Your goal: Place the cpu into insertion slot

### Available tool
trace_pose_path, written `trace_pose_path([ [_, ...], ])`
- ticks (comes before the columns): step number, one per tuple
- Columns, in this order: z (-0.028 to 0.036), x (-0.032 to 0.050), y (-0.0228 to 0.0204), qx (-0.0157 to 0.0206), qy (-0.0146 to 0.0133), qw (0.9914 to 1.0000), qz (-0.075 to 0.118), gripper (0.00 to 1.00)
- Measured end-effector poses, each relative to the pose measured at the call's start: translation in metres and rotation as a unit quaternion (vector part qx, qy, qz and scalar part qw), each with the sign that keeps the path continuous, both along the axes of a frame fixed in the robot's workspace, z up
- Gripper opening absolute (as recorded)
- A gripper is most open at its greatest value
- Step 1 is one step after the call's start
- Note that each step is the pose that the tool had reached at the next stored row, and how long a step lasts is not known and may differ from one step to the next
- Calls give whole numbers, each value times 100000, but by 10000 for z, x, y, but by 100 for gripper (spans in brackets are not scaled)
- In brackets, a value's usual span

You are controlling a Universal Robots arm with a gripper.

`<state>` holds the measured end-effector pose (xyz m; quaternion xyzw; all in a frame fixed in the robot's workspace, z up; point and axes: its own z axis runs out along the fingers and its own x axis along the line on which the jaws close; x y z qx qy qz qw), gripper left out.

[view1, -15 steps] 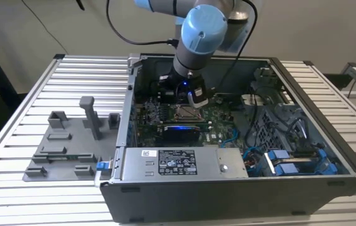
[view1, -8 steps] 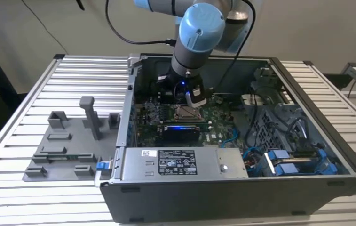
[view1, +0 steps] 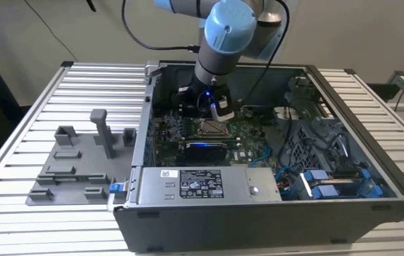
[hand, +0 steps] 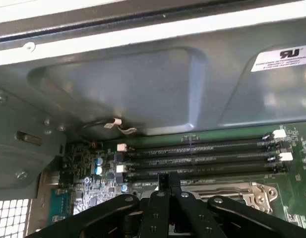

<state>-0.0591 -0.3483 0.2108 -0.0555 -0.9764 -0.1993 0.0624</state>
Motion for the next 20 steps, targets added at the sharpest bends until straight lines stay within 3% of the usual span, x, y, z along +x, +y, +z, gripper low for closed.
trace_pose_path([
  [2,11,-1,3,-567,3,99998,-12,11],
  [5,4,-1,3,-759,-91,99997,-10,11],
  [6,-1,-2,2,-770,-435,99996,-19,11],
  [8,-9,-1,3,-672,-1574,99985,-21,11],
  [9,-15,-2,3,-659,-1920,99979,-27,11],
  [12,-30,-3,4,-649,-2382,99970,-27,11],
  [14,-40,-3,9,-428,-2511,99968,-27,11],
  [18,-62,-5,14,610,-2715,99961,-54,11],
  [20,-67,-5,14,900,-2756,99958,-60,11],
])
